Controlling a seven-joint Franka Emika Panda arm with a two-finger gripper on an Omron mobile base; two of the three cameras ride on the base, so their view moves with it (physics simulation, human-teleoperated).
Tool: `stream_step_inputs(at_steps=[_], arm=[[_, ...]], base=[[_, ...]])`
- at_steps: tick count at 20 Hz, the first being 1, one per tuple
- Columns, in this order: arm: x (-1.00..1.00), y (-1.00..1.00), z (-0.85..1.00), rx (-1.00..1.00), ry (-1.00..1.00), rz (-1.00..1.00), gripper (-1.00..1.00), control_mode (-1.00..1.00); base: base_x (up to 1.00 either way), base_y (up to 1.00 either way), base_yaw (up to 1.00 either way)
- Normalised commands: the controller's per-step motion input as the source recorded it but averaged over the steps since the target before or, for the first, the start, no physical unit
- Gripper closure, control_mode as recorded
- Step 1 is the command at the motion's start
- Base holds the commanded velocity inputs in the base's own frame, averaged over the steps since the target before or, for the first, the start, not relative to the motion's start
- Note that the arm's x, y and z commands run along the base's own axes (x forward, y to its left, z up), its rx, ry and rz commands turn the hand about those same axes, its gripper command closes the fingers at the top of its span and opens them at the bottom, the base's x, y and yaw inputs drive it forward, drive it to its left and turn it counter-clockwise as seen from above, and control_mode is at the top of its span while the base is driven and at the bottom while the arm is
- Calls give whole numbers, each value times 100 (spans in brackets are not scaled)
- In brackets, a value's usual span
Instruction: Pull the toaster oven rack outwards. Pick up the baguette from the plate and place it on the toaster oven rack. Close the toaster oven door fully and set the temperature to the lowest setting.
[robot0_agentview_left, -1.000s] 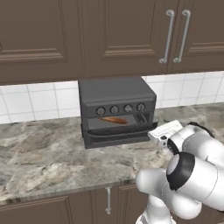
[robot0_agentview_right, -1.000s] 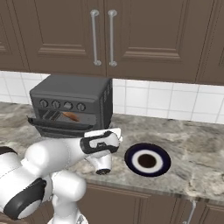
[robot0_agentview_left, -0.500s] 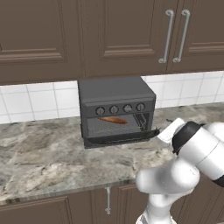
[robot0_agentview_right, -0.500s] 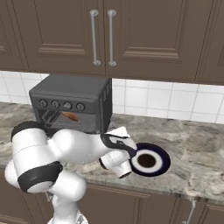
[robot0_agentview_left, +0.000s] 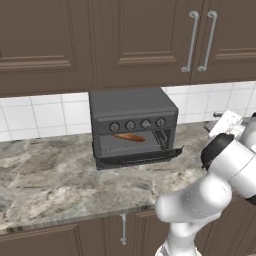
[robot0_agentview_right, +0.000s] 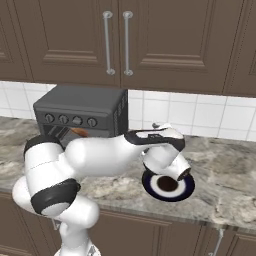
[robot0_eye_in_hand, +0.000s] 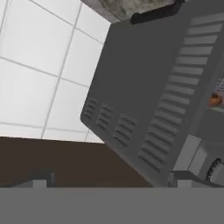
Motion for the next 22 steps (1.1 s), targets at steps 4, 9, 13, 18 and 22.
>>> stream_step_inputs(at_steps=[4, 9, 13, 18, 22], arm=[[-52, -38, 63, -36, 10, 4, -100, -100], [-100, 24, 0, -34, -12, 21, -100, -100], [-100, 80, 2, -44, -39, 19, -100, -100], [-88, 100, 8, -72, -36, 2, -100, -100], [-59, 100, 9, -69, -31, 0, -100, -100]], base=[[0, 0, 0], [0, 0, 0], [0, 0, 0], [0, 0, 0], [0, 0, 0]])
